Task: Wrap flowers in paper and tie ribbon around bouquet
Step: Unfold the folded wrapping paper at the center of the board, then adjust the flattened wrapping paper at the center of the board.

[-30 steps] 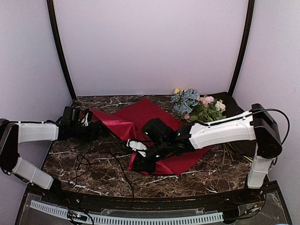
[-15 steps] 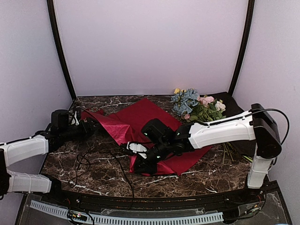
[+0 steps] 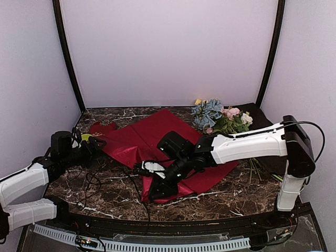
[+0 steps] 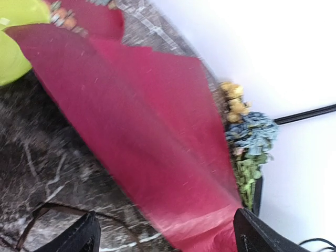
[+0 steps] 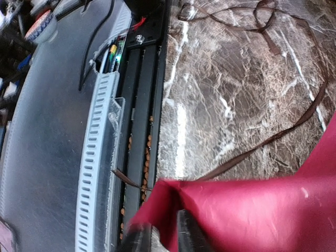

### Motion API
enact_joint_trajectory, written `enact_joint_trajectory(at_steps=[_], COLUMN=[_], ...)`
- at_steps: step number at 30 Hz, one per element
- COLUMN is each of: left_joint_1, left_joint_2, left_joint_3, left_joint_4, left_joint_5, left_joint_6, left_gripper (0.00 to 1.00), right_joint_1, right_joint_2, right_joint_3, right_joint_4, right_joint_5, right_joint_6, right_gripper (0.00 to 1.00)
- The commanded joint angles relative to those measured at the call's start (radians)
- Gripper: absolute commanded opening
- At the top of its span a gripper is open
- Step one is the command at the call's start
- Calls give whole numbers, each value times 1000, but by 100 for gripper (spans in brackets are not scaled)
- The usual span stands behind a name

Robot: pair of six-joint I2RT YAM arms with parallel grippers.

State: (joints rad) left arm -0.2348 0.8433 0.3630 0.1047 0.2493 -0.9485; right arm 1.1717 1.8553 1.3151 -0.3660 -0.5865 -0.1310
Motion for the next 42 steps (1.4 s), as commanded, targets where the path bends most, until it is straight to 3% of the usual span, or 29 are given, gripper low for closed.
enact_joint_trajectory(at_steps=[1,3,5,9,13,18,23,28,42], left_joint_1=[-3,-4,-4,-4,-19,-74,-160,-175,-216], left_joint_2=[57,62,52,18,-7,39,246,449,823], left_joint_3=[21,43,59,114,166,221,297,316,449], left_joint_4=[-84,-121,-161,-286,-351,-365,-368,-310,-266], left_joint_5=[-69,-103,-144,-261,-343,-404,-373,-300,-315], left_joint_6=[41,67,95,171,245,343,433,476,591], left_gripper=[89,89,88,85,83,82,80,77,76], right_joint_1=[17,16,6,-109,-306,-435,-456,-482,-491], right_joint_2=[-7,-57,-129,-225,-139,5,84,116,-41], right_joint_3=[74,77,59,-17,-16,5,19,-40,-352], right_joint_4=[-55,-41,1,46,-110,-185,-180,-184,-162], right_joint_5=[-88,-140,-114,215,576,729,792,821,657], right_joint_6=[-13,6,47,193,345,346,317,336,500], right_gripper=[47,72,87,98,91,80,77,75,69])
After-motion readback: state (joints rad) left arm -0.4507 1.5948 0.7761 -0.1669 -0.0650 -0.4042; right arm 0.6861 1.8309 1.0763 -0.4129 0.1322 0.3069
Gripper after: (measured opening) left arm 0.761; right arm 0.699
